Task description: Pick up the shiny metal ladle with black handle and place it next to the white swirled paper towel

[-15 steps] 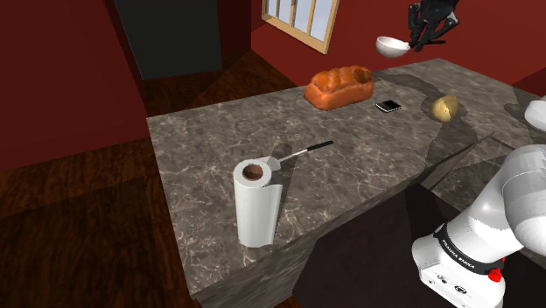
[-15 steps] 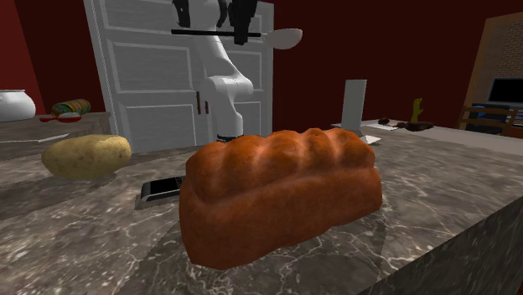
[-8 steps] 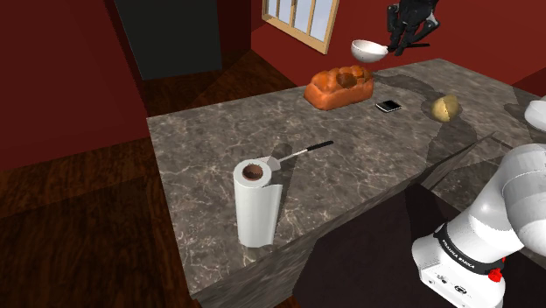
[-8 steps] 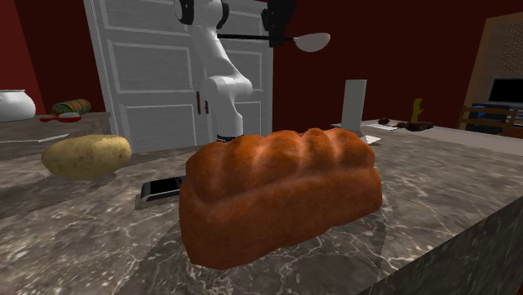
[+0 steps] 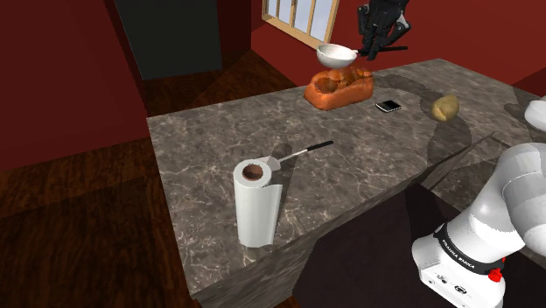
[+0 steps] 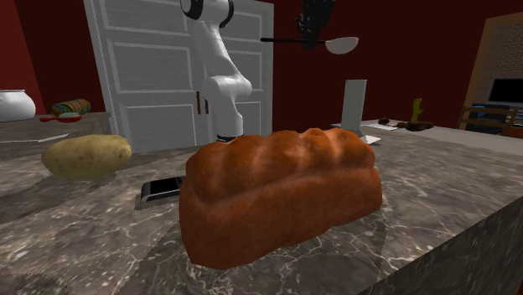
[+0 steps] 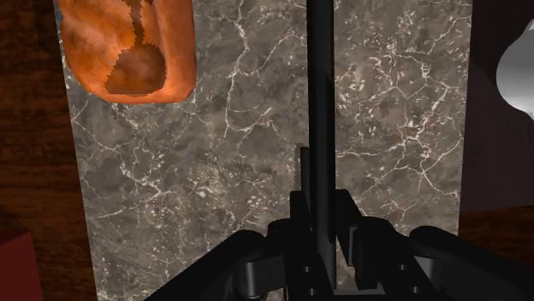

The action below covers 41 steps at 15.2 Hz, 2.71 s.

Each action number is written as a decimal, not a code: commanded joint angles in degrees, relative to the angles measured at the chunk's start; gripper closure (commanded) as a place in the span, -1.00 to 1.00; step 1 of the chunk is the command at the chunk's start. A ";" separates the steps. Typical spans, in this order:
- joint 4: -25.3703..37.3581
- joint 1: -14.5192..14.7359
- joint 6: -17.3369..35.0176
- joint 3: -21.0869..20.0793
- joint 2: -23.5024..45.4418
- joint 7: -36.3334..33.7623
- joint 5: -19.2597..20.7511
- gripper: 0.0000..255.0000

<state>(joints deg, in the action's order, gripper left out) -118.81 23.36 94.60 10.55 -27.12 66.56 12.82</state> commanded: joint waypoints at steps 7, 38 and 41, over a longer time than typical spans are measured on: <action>6.01 3.76 -0.66 -7.20 7.12 -10.01 -3.34 1.00; 46.17 16.16 -6.40 -20.70 45.46 -34.62 -1.63 1.00; 42.89 15.93 -3.78 -20.69 44.80 -34.92 -1.74 1.00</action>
<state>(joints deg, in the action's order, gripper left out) -74.94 39.35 89.89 -10.15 17.76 31.74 11.10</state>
